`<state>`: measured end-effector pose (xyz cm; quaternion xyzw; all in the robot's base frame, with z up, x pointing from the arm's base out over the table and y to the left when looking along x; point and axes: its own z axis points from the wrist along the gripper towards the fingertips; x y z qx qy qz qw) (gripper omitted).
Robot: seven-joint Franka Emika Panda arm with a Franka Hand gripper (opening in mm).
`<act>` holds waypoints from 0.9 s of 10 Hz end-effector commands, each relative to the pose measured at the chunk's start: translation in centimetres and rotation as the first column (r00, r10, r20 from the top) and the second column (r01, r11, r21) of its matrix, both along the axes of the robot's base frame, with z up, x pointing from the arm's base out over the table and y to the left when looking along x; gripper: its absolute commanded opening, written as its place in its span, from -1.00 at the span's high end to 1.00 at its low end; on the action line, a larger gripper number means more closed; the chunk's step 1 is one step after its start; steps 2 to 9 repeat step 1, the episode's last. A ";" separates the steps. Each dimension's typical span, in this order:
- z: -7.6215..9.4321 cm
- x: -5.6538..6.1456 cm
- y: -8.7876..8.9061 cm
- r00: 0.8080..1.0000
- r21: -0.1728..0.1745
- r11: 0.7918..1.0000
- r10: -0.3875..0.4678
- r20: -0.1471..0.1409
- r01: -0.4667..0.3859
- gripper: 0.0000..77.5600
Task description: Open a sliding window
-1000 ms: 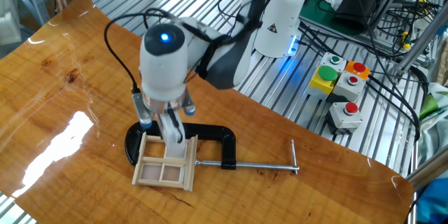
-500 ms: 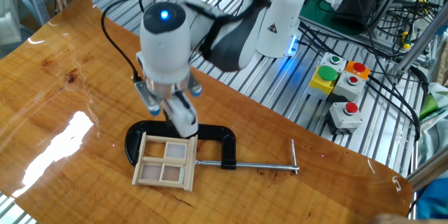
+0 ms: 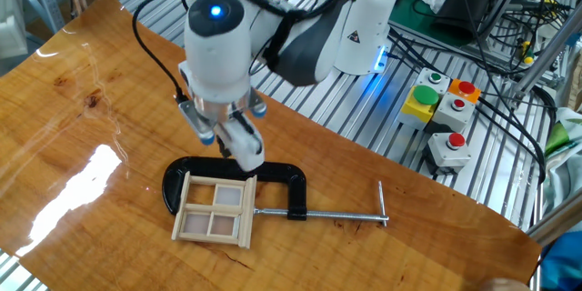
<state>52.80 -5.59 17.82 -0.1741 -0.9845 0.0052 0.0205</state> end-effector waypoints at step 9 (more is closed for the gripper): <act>3.2 -1.8 0.3 0.992 0.003 0.992 0.127 -0.021 -0.127 1.00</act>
